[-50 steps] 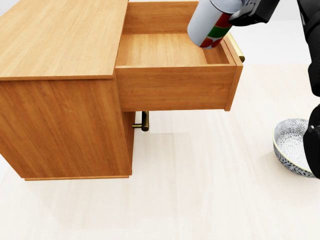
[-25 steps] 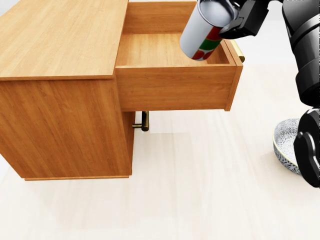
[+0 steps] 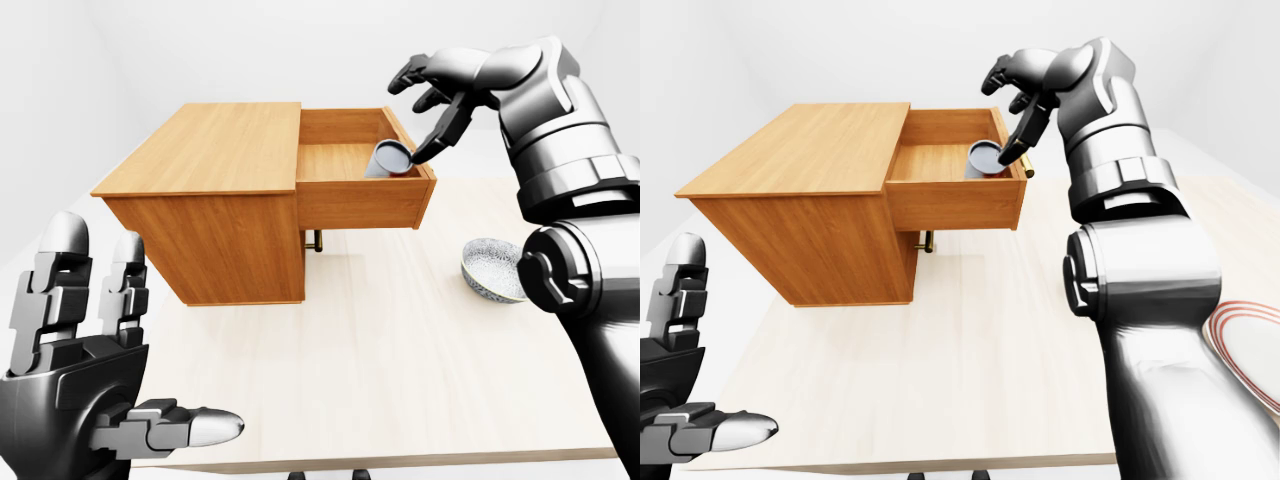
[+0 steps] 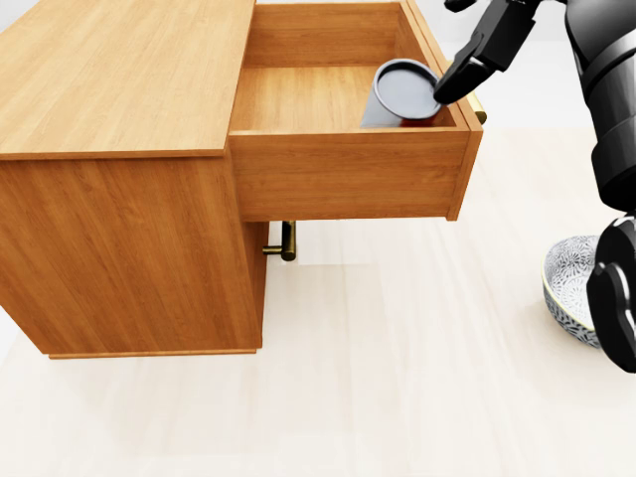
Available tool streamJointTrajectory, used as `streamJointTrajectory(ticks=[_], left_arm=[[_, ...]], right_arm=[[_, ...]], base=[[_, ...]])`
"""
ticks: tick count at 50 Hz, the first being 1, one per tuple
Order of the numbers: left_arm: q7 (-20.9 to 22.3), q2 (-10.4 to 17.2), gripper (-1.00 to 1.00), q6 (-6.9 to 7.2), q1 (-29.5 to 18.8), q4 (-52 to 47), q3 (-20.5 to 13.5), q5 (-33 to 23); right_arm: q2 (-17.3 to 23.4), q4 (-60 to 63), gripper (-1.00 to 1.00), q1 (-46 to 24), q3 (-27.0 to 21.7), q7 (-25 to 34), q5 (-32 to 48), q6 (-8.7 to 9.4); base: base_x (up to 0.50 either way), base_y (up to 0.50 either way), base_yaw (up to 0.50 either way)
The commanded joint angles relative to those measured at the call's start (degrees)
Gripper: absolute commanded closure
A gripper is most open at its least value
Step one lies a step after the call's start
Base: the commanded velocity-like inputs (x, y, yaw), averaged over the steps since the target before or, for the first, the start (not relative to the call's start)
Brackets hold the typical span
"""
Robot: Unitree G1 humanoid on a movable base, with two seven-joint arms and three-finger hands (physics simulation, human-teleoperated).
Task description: Put the ketchup in the top drawer of the cabinet.
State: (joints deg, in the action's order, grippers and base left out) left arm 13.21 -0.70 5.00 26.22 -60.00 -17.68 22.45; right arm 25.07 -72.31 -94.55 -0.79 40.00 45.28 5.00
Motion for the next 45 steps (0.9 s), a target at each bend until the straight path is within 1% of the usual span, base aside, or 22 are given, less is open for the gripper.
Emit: streamJointTrajectory(ticks=[1,25,36,45], left_arm=[[-0.07,0.07,-1.00,0.00,0.22,0.00,0.26,-0.10],[0.77,-0.89,-1.00,0.00,-0.21,0.00,0.36,-1.18],[0.65,-0.72,-1.00,0.00,0.25,0.00,0.63,-1.06],[0.42,-0.39,-1.00,0.00,0.56,0.00,0.63,-0.66]], right_arm=[[0.40,0.49,-1.00,-0.28,-0.29,0.00,1.18,0.00],[1.31,0.94,-1.00,-1.41,-0.13,0.00,3.06,0.00],[3.87,3.03,-1.00,-5.49,0.85,0.00,6.80,0.00],[7.04,6.80,-1.00,-6.21,-0.58,0.00,8.44,0.00]], base=[[0.00,0.00,0.00],[0.00,0.00,0.00],[0.00,0.00,0.00],[0.00,0.00,0.00]])
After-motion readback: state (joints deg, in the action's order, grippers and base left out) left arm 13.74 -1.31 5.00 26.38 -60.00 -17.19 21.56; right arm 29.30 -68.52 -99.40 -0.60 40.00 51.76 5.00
